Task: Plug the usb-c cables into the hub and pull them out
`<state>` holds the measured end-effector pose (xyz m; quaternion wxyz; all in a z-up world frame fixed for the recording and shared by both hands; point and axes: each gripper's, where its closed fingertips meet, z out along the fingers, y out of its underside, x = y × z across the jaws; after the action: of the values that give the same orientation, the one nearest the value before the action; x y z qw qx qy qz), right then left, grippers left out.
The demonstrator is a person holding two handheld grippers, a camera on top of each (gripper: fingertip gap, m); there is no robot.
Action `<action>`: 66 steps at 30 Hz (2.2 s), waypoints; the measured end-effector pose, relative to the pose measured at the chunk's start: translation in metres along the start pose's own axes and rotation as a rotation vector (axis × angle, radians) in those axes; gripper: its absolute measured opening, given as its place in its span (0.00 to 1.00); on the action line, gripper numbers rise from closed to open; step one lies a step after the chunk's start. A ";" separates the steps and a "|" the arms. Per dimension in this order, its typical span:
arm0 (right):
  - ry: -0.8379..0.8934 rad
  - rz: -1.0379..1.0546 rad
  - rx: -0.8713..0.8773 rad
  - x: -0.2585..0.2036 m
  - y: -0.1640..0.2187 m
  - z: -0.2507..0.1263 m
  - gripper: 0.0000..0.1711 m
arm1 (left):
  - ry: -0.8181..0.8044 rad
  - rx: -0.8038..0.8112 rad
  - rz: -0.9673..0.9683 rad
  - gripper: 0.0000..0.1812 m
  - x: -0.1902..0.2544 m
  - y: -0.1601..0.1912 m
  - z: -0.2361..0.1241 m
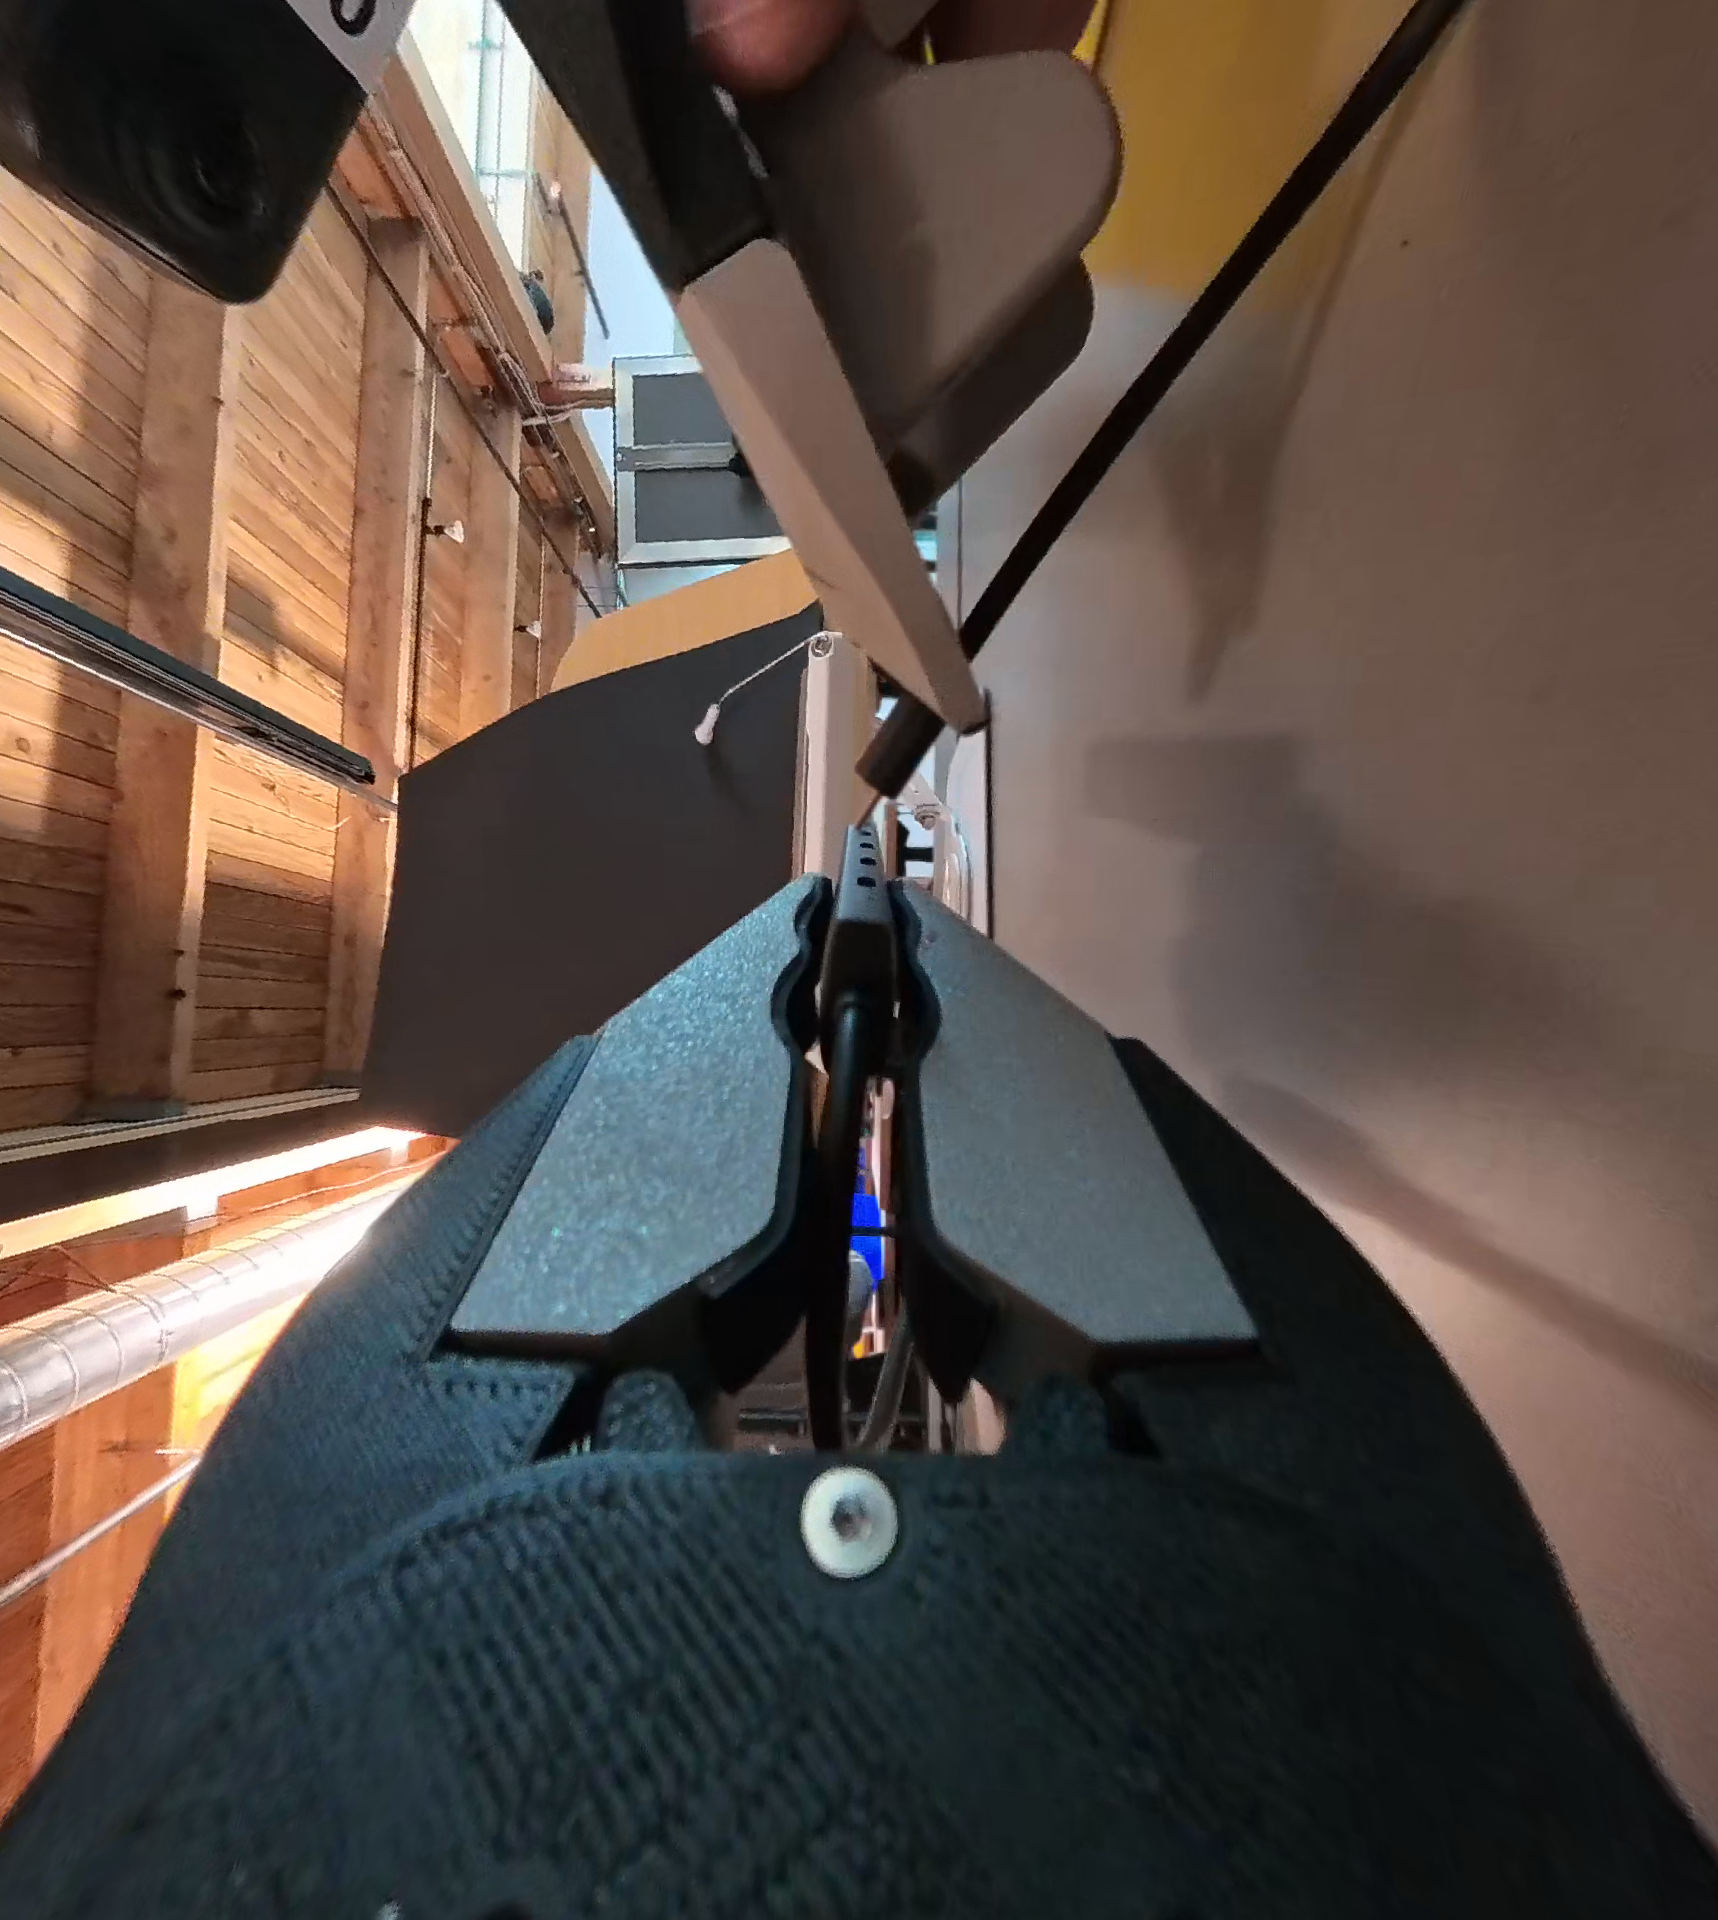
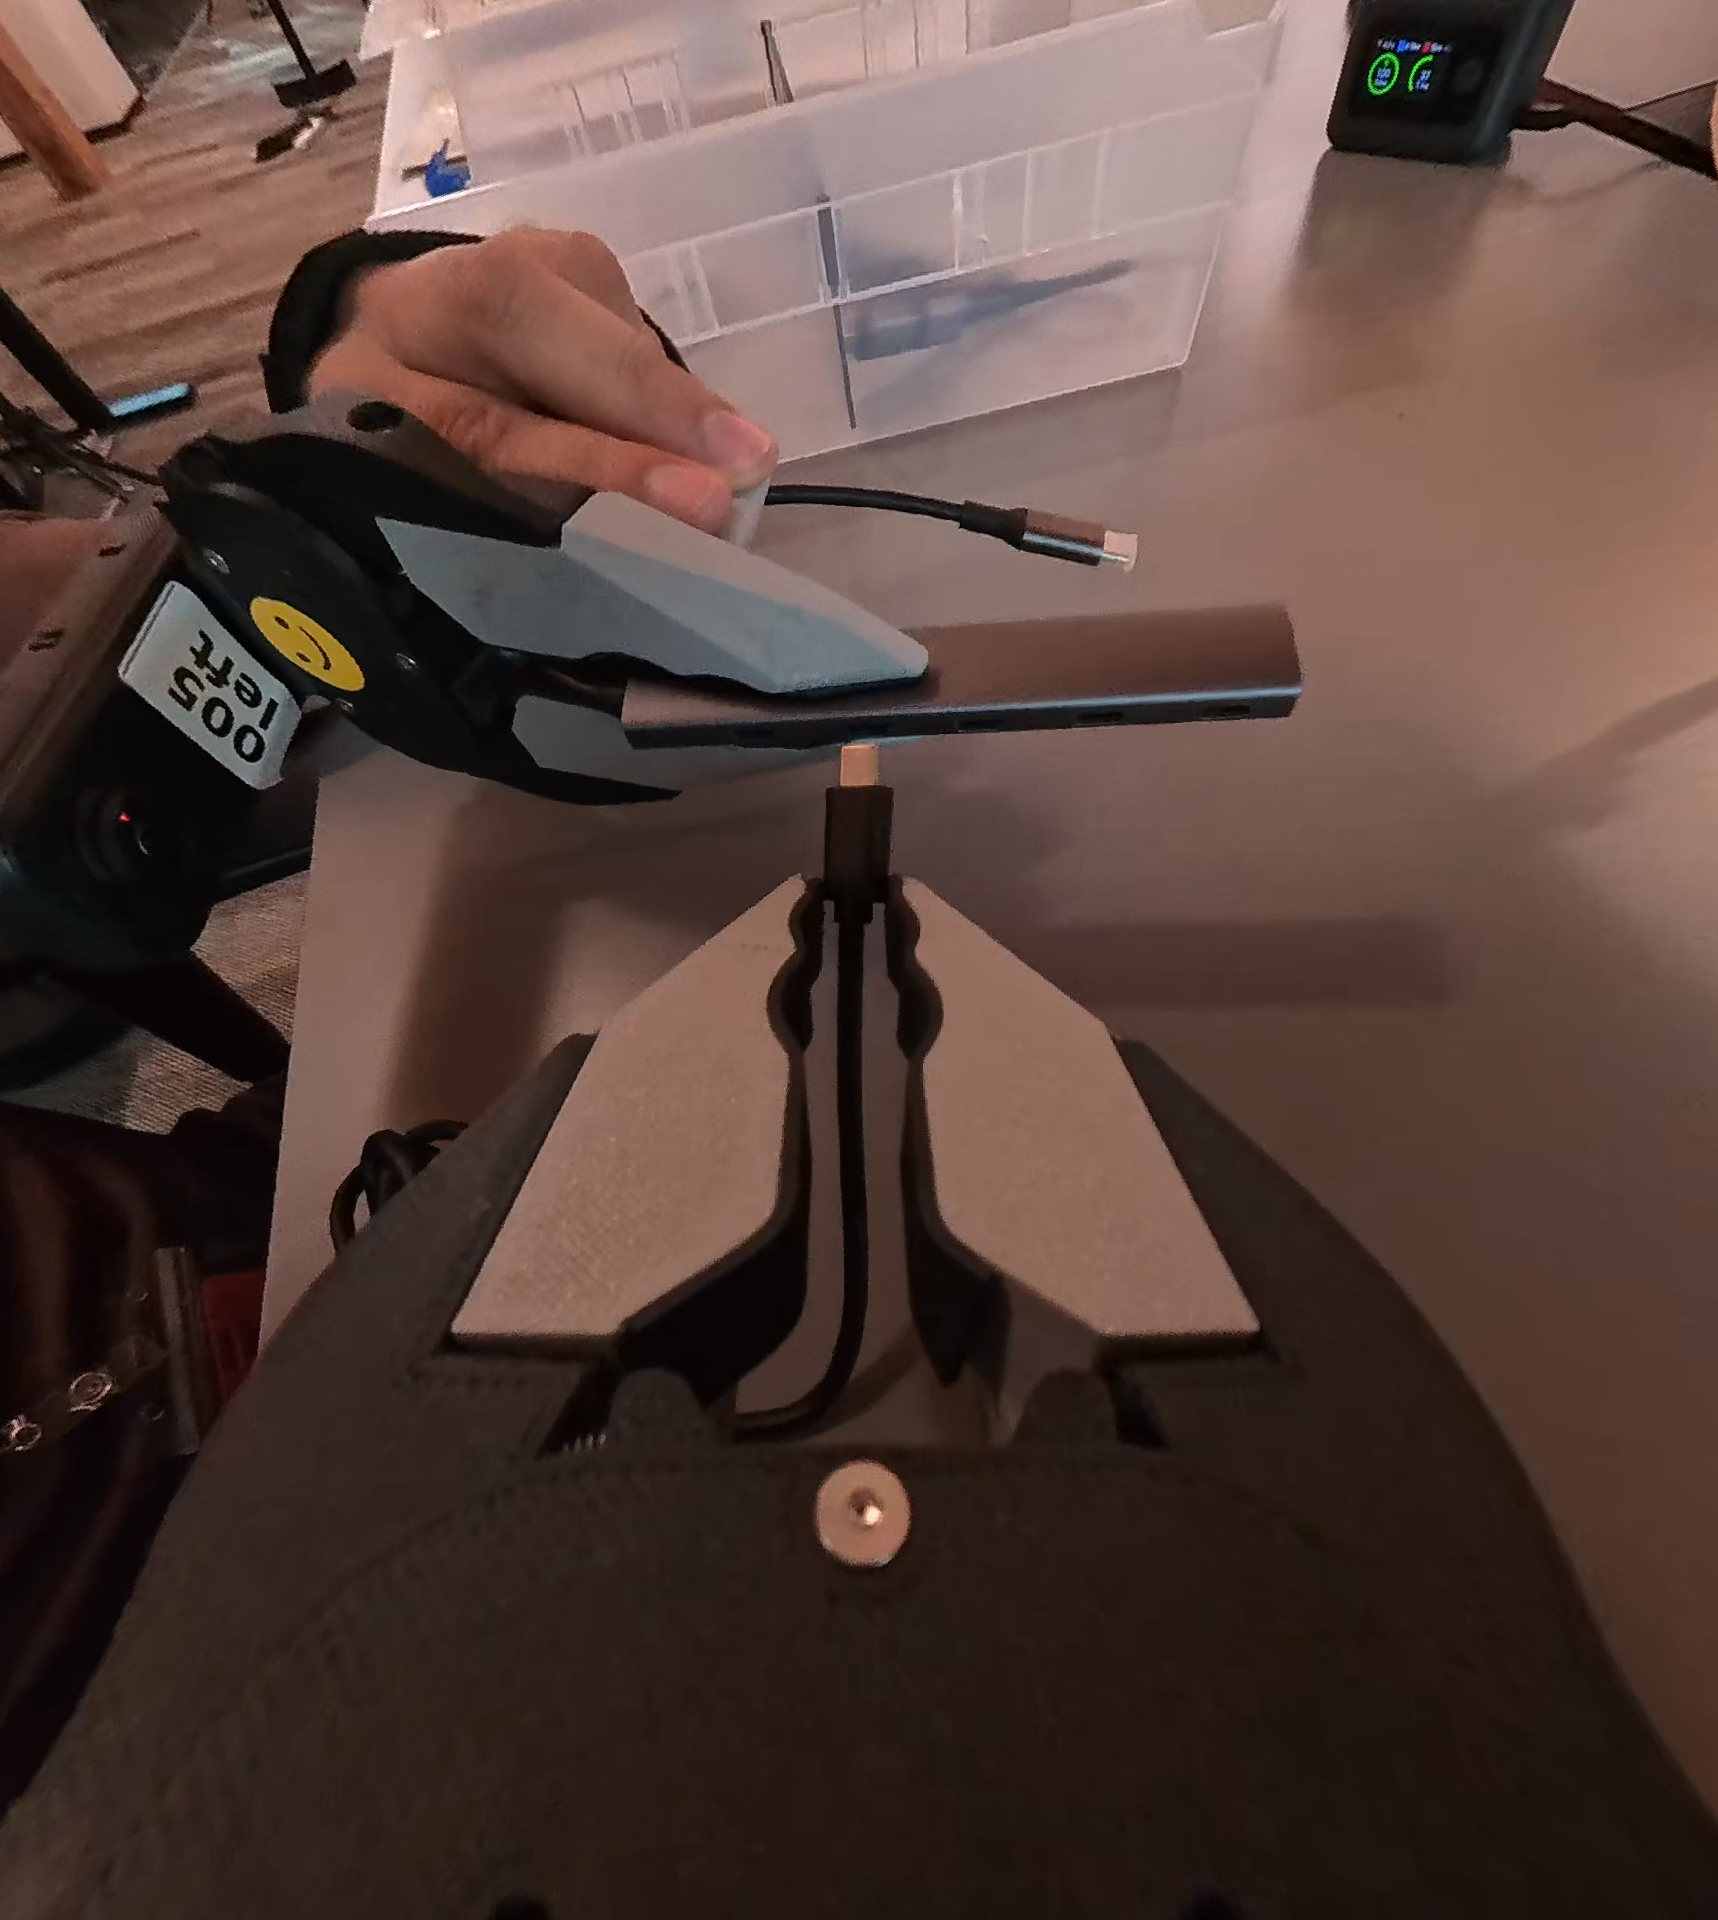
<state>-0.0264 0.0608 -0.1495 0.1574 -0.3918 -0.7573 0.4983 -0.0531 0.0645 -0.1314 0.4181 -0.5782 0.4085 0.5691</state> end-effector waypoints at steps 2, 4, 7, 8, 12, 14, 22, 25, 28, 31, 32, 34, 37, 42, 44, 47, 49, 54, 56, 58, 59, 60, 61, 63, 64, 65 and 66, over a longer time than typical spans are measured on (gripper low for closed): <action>-0.005 0.002 0.002 -0.001 0.000 0.000 0.05 | 0.002 0.004 0.004 0.04 0.001 -0.002 0.000; -0.001 -0.001 -0.001 0.000 0.000 0.000 0.05 | 0.003 0.007 0.007 0.04 0.002 -0.003 0.001; -0.003 -0.003 -0.004 -0.001 0.001 0.001 0.05 | 0.005 0.011 0.010 0.04 0.003 -0.005 0.001; -0.002 -0.001 -0.007 -0.001 0.001 0.001 0.05 | 0.004 0.013 0.012 0.04 0.003 -0.005 0.001; -0.014 0.012 -0.019 -0.001 0.004 0.002 0.05 | -0.002 0.016 0.023 0.04 0.002 -0.007 0.001; -0.025 0.023 -0.020 -0.001 0.005 0.002 0.05 | -0.008 0.014 0.036 0.04 0.002 -0.007 0.002; -0.067 0.054 -0.023 -0.004 0.006 0.000 0.05 | -0.031 0.014 0.122 0.04 0.002 -0.011 0.001; -0.094 0.079 -0.038 -0.006 0.008 -0.001 0.05 | -0.045 -0.003 0.192 0.04 0.002 -0.014 0.001; -0.127 0.117 -0.047 -0.007 0.010 -0.002 0.05 | -0.045 -0.001 0.212 0.04 0.004 -0.016 0.001; -0.146 0.141 -0.048 -0.008 0.009 -0.004 0.05 | -0.058 0.000 0.230 0.04 0.003 -0.017 0.001; -0.147 0.140 -0.051 -0.008 0.009 -0.005 0.05 | -0.058 0.001 0.231 0.04 0.003 -0.018 0.001; -0.143 0.128 -0.060 -0.008 0.010 -0.004 0.05 | -0.052 0.006 0.221 0.04 0.003 -0.018 0.001; -0.132 0.090 -0.074 -0.009 0.011 -0.005 0.05 | -0.039 0.015 0.200 0.04 0.004 -0.020 0.000; -0.114 0.050 -0.117 -0.008 0.019 -0.004 0.05 | 0.015 0.011 0.179 0.04 0.015 -0.023 0.000; -0.119 0.051 -0.113 -0.009 0.018 -0.004 0.05 | 0.027 0.007 0.153 0.04 0.014 -0.023 0.000; -0.134 0.048 -0.095 -0.011 0.014 -0.007 0.05 | 0.018 0.003 0.127 0.04 0.010 -0.025 -0.002; -0.129 0.037 -0.108 -0.011 0.016 -0.007 0.05 | 0.026 -0.002 0.138 0.04 0.012 -0.026 -0.003; -0.139 0.018 -0.128 -0.013 0.019 -0.007 0.05 | 0.051 0.004 0.124 0.04 0.015 -0.029 -0.005; -0.161 0.021 -0.126 -0.016 0.018 -0.007 0.05 | 0.052 0.014 0.112 0.04 0.015 -0.030 -0.008; -0.160 0.017 -0.135 -0.017 0.020 -0.004 0.05 | 0.059 0.015 0.118 0.04 0.017 -0.028 -0.009; -0.154 0.017 -0.139 -0.016 0.021 -0.003 0.05 | 0.068 0.015 0.107 0.04 0.018 -0.027 -0.009; -0.153 0.026 -0.131 -0.015 0.019 -0.003 0.05 | 0.075 0.019 0.080 0.04 0.018 -0.025 -0.008; -0.159 0.043 -0.106 -0.014 0.015 -0.003 0.05 | 0.071 0.024 0.038 0.04 0.015 -0.023 -0.006; -0.182 0.062 -0.021 -0.015 0.000 -0.010 0.06 | 0.061 0.052 -0.108 0.04 0.004 -0.022 -0.005; -0.192 0.059 0.022 -0.017 -0.008 -0.015 0.06 | 0.061 0.077 -0.197 0.04 -0.002 -0.023 -0.005; -0.193 0.047 0.066 -0.017 -0.016 -0.021 0.07 | 0.056 0.098 -0.273 0.05 -0.009 -0.024 -0.005; -0.175 0.031 0.105 -0.016 -0.023 -0.026 0.06 | 0.056 0.104 -0.332 0.05 -0.013 -0.022 -0.005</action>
<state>-0.0096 0.0611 -0.1153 0.1034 -0.3496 -0.7347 0.5721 -0.0309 0.0669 -0.1177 0.5242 -0.6308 0.3479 0.4543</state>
